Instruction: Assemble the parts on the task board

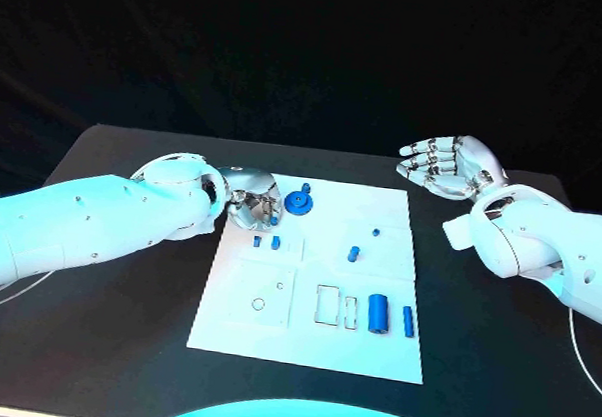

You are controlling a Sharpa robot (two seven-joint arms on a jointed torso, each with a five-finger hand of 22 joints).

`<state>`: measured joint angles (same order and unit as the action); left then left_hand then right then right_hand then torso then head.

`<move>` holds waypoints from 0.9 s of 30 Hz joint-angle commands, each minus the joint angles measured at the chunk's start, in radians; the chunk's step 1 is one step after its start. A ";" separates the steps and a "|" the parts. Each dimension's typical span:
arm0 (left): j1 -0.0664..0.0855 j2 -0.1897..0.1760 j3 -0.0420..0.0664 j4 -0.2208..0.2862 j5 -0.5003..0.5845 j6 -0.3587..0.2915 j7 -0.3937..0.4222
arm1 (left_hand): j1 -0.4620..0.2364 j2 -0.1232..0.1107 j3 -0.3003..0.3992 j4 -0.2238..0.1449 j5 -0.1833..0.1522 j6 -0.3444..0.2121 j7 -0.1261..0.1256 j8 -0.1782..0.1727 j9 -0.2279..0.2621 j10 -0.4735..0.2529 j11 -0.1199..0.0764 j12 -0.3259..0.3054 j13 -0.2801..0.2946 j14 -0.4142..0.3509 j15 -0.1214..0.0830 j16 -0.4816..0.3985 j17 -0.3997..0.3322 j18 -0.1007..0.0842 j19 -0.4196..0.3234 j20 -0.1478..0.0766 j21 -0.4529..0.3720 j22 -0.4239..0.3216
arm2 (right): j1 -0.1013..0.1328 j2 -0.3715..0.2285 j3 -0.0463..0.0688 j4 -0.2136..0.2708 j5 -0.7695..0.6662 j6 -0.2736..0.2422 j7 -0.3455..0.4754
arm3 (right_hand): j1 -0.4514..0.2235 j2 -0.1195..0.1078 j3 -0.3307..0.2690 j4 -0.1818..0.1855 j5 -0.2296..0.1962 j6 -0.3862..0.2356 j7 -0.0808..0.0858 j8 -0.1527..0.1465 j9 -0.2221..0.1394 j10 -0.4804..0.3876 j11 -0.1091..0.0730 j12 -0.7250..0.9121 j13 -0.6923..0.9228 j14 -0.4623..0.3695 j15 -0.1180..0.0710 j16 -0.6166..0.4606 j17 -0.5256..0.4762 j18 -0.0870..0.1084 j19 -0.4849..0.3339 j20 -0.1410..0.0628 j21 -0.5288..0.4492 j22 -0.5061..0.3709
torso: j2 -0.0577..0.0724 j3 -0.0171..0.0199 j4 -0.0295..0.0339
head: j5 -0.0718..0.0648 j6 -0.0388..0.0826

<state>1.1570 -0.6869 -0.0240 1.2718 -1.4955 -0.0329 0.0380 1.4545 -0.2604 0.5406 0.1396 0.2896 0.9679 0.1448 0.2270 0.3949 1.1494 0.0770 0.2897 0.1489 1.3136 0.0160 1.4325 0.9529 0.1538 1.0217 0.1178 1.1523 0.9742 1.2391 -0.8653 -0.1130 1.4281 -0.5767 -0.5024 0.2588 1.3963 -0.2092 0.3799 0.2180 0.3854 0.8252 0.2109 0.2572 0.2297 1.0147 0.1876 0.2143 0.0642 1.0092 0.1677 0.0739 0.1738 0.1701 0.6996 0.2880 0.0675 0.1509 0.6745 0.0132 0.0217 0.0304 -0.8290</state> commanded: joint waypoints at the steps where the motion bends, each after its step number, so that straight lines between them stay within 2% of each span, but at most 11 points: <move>1: 0.000 0.000 0.000 -0.001 -0.001 0.017 -0.004 | -0.010 -0.005 -0.008 0.002 -0.003 -0.022 0.002 -0.019 -0.008 0.005 0.001 -0.010 0.003 -0.009 0.000 -0.007 -0.003 -0.001 -0.005 0.003 -0.007 -0.003 | -0.001 0.001 0.000 0.000 -0.007 0.008 0.009 | -0.011 -0.002 0.006 -0.002 -0.005 0.008 0.037 -0.004 -0.002 0.009 -0.001 -0.004 -0.001 0.004 -0.004 0.006 -0.001 0.012 -0.006 0.001 0.001 -0.001 | 0.000 0.0000 0.0002 | 0.000 0.000; 4: 0.000 -0.001 0.000 -0.004 -0.001 0.019 -0.007 | -0.011 -0.011 -0.010 0.004 -0.003 -0.066 -0.004 -0.053 -0.025 0.008 -0.002 -0.022 0.009 -0.011 -0.002 -0.008 -0.007 -0.001 -0.005 0.003 -0.012 -0.006 | -0.001 0.001 0.000 0.000 -0.009 0.010 0.007 | -0.011 -0.003 0.006 -0.003 -0.006 0.008 0.038 -0.004 -0.002 0.008 -0.001 -0.004 -0.001 0.003 -0.004 0.006 -0.002 0.012 -0.006 0.001 0.000 -0.001 | 0.000 0.0002 0.0002 | 0.000 -0.002; 7: 0.000 -0.003 0.000 -0.007 0.000 0.021 -0.010 | -0.011 -0.012 -0.011 0.005 -0.003 -0.072 -0.003 -0.057 -0.028 0.008 -0.002 -0.024 0.009 -0.012 -0.002 -0.009 -0.009 0.000 -0.006 0.002 -0.014 -0.007 | -0.001 0.000 0.000 0.000 -0.020 0.016 0.002 | -0.009 -0.010 0.008 -0.008 -0.013 0.006 0.039 -0.005 -0.003 0.007 0.000 -0.006 -0.001 0.001 -0.003 0.005 -0.004 0.011 -0.010 0.001 0.000 -0.004 | 0.000 0.0002 -0.0002 | 0.000 -0.001; 13: 0.000 -0.005 0.000 -0.023 0.000 0.007 -0.010 | -0.010 -0.013 -0.012 0.006 -0.003 -0.085 -0.002 -0.068 -0.034 0.010 -0.002 -0.028 0.011 -0.014 -0.002 -0.010 -0.013 0.000 -0.006 0.002 -0.016 -0.008 | -0.001 -0.001 0.000 -0.002 -0.055 0.042 -0.019 | 0.001 -0.024 0.017 -0.034 -0.069 0.006 0.033 -0.005 -0.003 0.001 -0.001 -0.014 -0.001 0.001 -0.003 0.006 -0.009 0.011 -0.015 0.001 0.000 -0.011 | -0.001 0.0004 -0.0010 | 0.000 0.000; 17: 0.000 -0.010 0.001 -0.034 0.006 -0.025 -0.003 | -0.007 -0.011 -0.011 0.006 -0.002 -0.089 -0.001 -0.071 -0.036 0.012 -0.002 -0.029 0.013 -0.012 -0.003 -0.009 -0.009 -0.001 -0.002 0.002 -0.013 -0.005 | -0.001 -0.001 0.000 -0.003 -0.113 0.078 -0.042 | 0.014 -0.021 0.028 -0.065 -0.121 0.012 0.023 0.000 -0.002 -0.027 -0.004 -0.035 -0.001 0.046 -0.015 0.030 -0.002 0.016 0.044 -0.004 0.023 -0.005 | 0.000 0.0005 -0.0010 | -0.001 0.004; 19: 0.000 -0.014 0.003 -0.041 0.023 -0.047 0.005 | -0.005 -0.010 -0.010 0.005 -0.002 -0.087 0.001 -0.071 -0.037 0.013 -0.002 -0.029 0.013 -0.013 -0.003 -0.009 -0.012 0.000 -0.004 0.001 -0.015 -0.007 | -0.001 -0.001 0.000 -0.004 -0.157 0.104 -0.058 | 0.024 -0.019 0.043 -0.087 -0.124 0.021 0.016 0.002 -0.002 -0.024 -0.011 -0.040 -0.001 0.078 -0.027 0.049 0.008 0.017 0.120 -0.020 0.064 0.009 | 0.000 0.0007 -0.0016 | -0.004 0.005; 20: 0.000 -0.018 0.004 -0.045 0.040 -0.058 0.010 | -0.005 -0.010 -0.010 0.005 -0.002 -0.087 0.001 -0.071 -0.037 0.013 -0.002 -0.029 0.013 -0.013 -0.003 -0.009 -0.012 0.000 -0.004 0.001 -0.015 -0.007 | -0.001 -0.001 0.000 -0.005 -0.184 0.120 -0.069 | 0.031 -0.018 0.063 -0.105 -0.124 0.032 0.009 0.002 -0.001 -0.010 -0.019 -0.041 -0.001 0.119 -0.044 0.071 0.022 0.016 0.183 -0.039 0.097 0.020 | -0.001 0.0005 -0.0019 | -0.007 0.007; 22: 0.000 -0.025 0.008 -0.049 0.084 -0.078 0.018 | -0.001 -0.008 -0.009 0.003 -0.001 -0.081 0.003 -0.069 -0.037 0.011 -0.001 -0.033 0.014 -0.016 -0.002 -0.012 -0.020 0.001 -0.008 0.001 -0.019 -0.012 | -0.001 -0.001 0.000 -0.004 -0.236 0.150 -0.089 | 0.029 -0.019 0.086 -0.120 -0.124 0.046 0.004 0.003 -0.001 0.010 -0.028 -0.042 -0.001 0.152 -0.056 0.088 0.036 0.015 0.219 -0.054 0.117 0.026 | -0.001 0.0005 -0.0020 | -0.012 0.009; 24: 0.000 -0.039 0.015 -0.050 0.173 -0.104 0.031 | 0.008 -0.006 -0.003 -0.001 0.000 -0.073 0.005 -0.068 -0.040 0.004 0.003 -0.040 0.016 -0.060 0.000 -0.042 -0.099 0.014 -0.061 0.001 -0.064 -0.068 | -0.001 -0.002 0.000 -0.001 -0.315 0.187 -0.117 | 0.042 -0.014 0.110 -0.147 -0.126 0.068 -0.005 0.008 0.001 0.040 -0.041 -0.040 -0.001 0.214 -0.081 0.123 0.063 0.015 0.271 -0.081 0.153 0.043 | -0.001 0.0012 -0.0026 | -0.018 0.012; 25: 0.000 -0.052 0.021 -0.048 0.256 -0.122 0.041 | 0.013 -0.005 0.001 -0.005 0.001 -0.063 0.011 -0.066 -0.043 -0.005 0.009 -0.048 0.018 -0.101 0.004 -0.075 -0.168 0.026 -0.112 0.004 -0.109 -0.119 | -0.001 -0.003 0.000 0.003 -0.379 0.212 -0.137 | 0.053 -0.008 0.113 -0.172 -0.129 0.090 -0.011 0.012 0.003 0.074 -0.051 -0.036 0.000 0.259 -0.099 0.150 0.084 0.013 0.308 -0.102 0.190 0.065 | 0.000 0.0017 -0.0024 | -0.030 0.019; 27: 0.001 -0.076 0.028 -0.037 0.398 -0.146 0.063 | 0.021 -0.001 0.010 -0.011 0.004 -0.048 0.019 -0.062 -0.044 -0.017 0.017 -0.055 0.019 -0.134 0.010 -0.102 -0.223 0.029 -0.132 0.007 -0.127 -0.137 | -0.001 -0.004 0.000 0.011 -0.480 0.242 -0.166 | 0.050 0.002 0.092 -0.204 -0.132 0.118 -0.022 0.010 0.000 0.115 -0.067 -0.048 -0.001 0.321 -0.124 0.193 0.123 0.008 0.346 -0.134 0.268 0.119 | 0.000 0.0022 -0.0030 | -0.036 0.020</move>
<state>1.1565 -0.7525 0.0020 1.2268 -1.3463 -0.1031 0.0524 1.4667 -0.2589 0.5482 0.1320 0.2898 0.9131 0.1624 0.1606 0.3521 1.1357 0.0906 0.2390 0.1670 1.1918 0.0241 1.3403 0.7506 0.1704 0.8984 0.1237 1.0323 0.8453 1.2387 -0.8688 -0.1128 1.4320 -0.8337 -0.3701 0.1656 1.4429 -0.2162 0.4764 0.0221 0.2590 0.9360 0.1913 0.2669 0.2304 1.1165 0.1273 0.1696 0.0633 1.3096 0.0506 0.2540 0.2872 0.1701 1.0316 0.1631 0.3166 0.2584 0.6739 0.0144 0.0192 0.0046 -0.8133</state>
